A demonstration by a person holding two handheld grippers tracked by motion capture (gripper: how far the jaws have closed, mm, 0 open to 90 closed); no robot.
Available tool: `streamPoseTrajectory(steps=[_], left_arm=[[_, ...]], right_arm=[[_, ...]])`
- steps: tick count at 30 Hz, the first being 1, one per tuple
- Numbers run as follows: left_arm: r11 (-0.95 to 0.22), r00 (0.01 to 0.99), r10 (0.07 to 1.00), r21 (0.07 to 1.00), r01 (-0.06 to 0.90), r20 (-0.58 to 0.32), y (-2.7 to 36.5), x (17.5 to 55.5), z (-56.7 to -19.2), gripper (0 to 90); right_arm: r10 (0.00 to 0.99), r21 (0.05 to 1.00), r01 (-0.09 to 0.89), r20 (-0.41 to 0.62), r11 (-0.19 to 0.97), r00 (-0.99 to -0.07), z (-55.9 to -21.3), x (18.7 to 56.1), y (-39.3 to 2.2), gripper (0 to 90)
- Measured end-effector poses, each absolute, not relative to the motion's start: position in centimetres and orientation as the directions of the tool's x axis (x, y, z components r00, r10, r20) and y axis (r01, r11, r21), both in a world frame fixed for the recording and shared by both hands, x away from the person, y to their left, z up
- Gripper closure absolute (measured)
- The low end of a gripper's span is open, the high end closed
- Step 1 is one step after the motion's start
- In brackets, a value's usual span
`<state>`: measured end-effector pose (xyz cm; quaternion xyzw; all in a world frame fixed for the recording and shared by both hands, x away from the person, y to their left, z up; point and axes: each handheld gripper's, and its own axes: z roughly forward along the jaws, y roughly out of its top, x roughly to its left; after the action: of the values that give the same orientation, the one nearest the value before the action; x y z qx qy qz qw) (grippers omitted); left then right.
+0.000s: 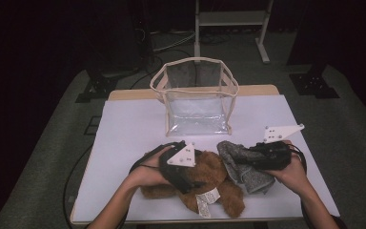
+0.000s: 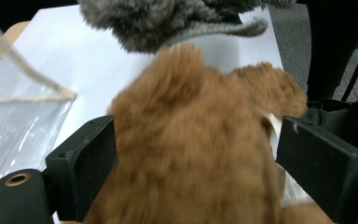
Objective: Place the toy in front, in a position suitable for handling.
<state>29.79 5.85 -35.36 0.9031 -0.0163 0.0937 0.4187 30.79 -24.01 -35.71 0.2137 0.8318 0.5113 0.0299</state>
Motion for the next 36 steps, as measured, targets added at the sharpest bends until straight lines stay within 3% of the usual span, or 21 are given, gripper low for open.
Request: streamPoseTrajectory(steps=[10, 14, 15, 17, 18, 20, 36], left_arm=[[-0.752, 0.98, 0.136, 0.659, 0.008, 0.144, 4.0, 31.2, -37.0, 2.8], [-0.796, 0.98, 0.11, 0.605, -0.012, 0.164, 3.2, 31.0, -37.4, 3.2], [-0.802, 0.979, 0.1, 0.596, -0.025, 0.176, 3.1, 30.9, -37.3, 16.9], [-0.803, 0.976, 0.103, 0.595, -0.033, 0.194, 3.0, 30.6, -37.2, 32.6], [-0.795, 0.975, 0.101, 0.605, -0.041, 0.199, 3.1, 30.5, -37.1, 32.6], [-0.768, 0.976, 0.121, 0.64, -0.023, 0.181, 3.5, 30.6, -36.9, 41.3], [-0.699, 0.967, 0.119, 0.71, -0.081, 0.227, 0.9, 31.0, -34.9, 46.7]], right_arm=[[0.387, 0.856, 0.358, 0.207, 0.373, -0.898, -37.1, 30.7, -25.1, 69.5], [0.362, 0.837, 0.38, 0.239, 0.394, -0.901, -38.3, 31.0, -24.3, 69.5], [0.345, 0.824, 0.389, 0.254, 0.413, -0.904, -39.0, 31.1, -23.6, 69.5], [0.34, 0.815, 0.397, 0.264, 0.421, -0.903, -39.4, 31.2, -23.2, 69.4], [0.334, 0.809, 0.404, 0.275, 0.427, -0.902, -39.8, 31.2, -22.8, 69.3], [0.321, 0.808, 0.417, 0.298, 0.417, -0.899, -40.3, 31.4, -22.5, 69.4], [0.345, 0.828, 0.382, 0.247, 0.409, -0.905, -36.5, 31.6, -24.4, 69.5]])
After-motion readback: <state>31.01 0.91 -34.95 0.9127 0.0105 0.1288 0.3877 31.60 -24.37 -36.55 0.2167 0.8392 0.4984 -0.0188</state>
